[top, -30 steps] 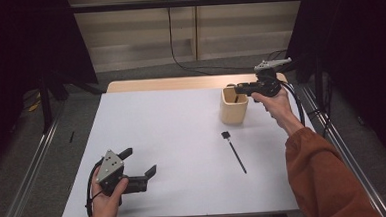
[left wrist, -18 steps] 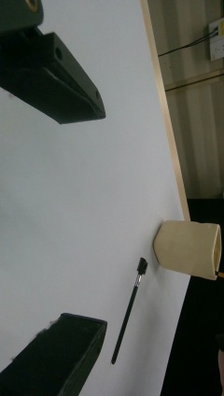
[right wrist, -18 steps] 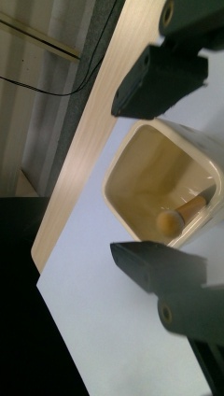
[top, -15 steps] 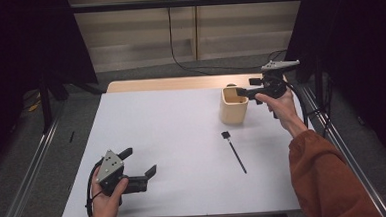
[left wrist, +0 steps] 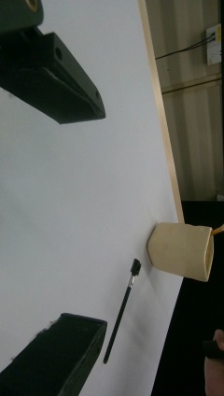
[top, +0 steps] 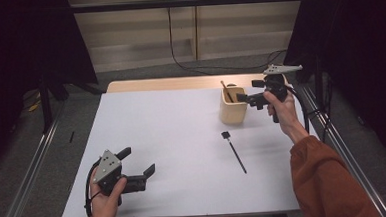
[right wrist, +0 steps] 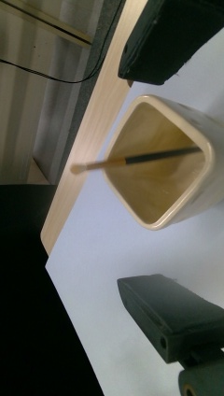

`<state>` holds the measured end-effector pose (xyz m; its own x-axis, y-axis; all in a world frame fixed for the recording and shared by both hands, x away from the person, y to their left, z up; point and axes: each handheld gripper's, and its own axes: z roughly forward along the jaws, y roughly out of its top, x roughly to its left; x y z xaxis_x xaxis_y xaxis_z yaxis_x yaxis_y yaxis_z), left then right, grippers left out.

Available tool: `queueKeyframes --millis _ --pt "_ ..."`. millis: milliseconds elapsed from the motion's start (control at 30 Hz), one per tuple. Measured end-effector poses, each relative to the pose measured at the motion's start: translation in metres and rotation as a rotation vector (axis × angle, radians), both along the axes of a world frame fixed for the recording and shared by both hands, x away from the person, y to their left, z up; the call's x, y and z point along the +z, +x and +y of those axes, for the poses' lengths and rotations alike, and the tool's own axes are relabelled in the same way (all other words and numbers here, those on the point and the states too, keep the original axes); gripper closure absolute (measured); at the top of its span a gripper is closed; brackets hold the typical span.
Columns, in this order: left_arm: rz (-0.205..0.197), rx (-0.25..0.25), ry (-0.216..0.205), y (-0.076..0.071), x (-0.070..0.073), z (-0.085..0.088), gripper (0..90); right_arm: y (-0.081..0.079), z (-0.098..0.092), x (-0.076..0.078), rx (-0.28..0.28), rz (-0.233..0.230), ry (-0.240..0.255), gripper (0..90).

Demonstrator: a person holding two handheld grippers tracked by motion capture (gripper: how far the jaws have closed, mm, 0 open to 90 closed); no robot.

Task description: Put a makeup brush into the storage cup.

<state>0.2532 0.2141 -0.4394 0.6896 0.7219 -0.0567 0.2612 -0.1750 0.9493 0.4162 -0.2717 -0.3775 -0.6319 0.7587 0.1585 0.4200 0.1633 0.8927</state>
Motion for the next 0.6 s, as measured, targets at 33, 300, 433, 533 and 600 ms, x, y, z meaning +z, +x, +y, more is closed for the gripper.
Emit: queueKeyframes --millis 33,300,433,533,600 --pt "-0.001 0.002 0.001 0.0 0.0 0.0 1.7 -0.002 -0.001 0.0 -0.012 -0.01 0.001 2.1" --pt "0.001 0.007 -0.001 -0.001 0.001 0.0 1.7 -0.017 -0.015 -0.002 -0.048 -0.021 0.026 2.1" --pt "0.001 0.007 -0.003 -0.001 0.001 0.0 1.7 -0.028 -0.02 -0.008 -0.055 -0.026 0.029 2.1" --pt "0.002 0.009 -0.004 -0.001 0.001 0.0 1.7 -0.035 -0.024 -0.013 -0.062 -0.024 0.053 2.1" --pt "0.006 0.009 -0.006 -0.002 0.001 0.0 1.7 -0.04 -0.027 -0.016 -0.074 -0.028 0.05 2.3"
